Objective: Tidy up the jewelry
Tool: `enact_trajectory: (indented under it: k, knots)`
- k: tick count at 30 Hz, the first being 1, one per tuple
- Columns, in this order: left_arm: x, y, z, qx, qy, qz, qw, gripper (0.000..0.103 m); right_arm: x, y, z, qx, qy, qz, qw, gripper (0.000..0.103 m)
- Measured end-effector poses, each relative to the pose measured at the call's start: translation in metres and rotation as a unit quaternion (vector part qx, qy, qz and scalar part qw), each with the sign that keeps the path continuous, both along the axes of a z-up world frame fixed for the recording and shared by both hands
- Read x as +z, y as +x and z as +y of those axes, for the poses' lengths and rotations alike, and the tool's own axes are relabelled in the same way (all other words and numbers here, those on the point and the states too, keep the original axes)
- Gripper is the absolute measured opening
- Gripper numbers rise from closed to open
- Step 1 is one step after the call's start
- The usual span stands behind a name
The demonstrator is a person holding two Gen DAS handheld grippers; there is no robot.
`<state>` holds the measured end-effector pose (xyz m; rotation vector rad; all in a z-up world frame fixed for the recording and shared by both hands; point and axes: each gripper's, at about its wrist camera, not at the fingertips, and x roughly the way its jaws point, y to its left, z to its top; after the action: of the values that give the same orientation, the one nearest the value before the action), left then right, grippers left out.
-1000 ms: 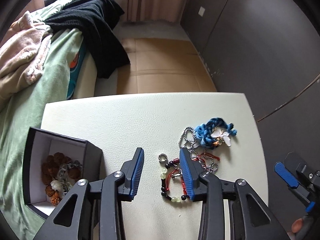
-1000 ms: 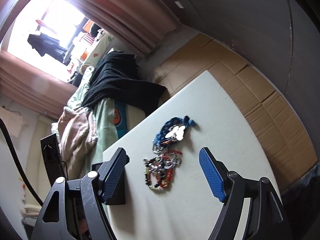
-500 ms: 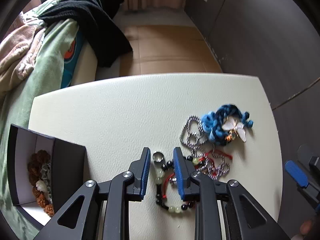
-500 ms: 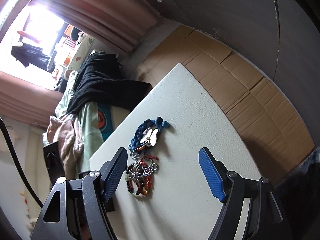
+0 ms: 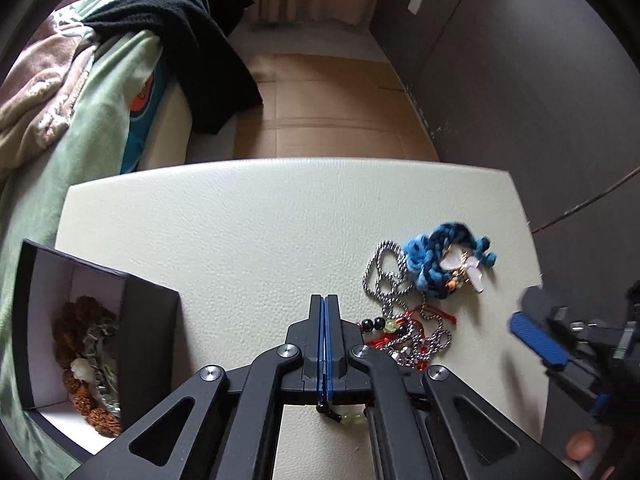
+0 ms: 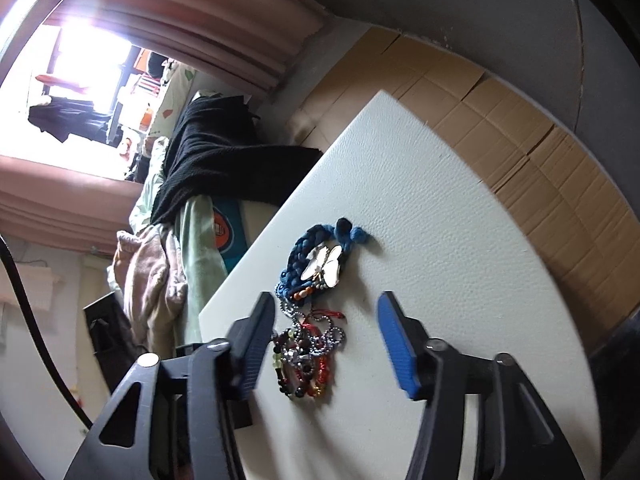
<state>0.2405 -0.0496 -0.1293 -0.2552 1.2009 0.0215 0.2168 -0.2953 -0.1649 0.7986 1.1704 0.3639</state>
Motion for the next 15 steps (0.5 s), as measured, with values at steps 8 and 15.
enact_trajectory:
  k: [8,15]
  knots:
    - [0.002,0.005,-0.004,-0.012,0.023,0.016,0.9995,0.002,-0.009,0.004,0.012,0.002,-0.009,0.017,1.000,0.047]
    - [-0.003,0.007,-0.008,-0.015,0.042,0.011,0.9990,0.054,-0.002,0.003,0.004,-0.006,-0.012,0.008,1.000,0.047]
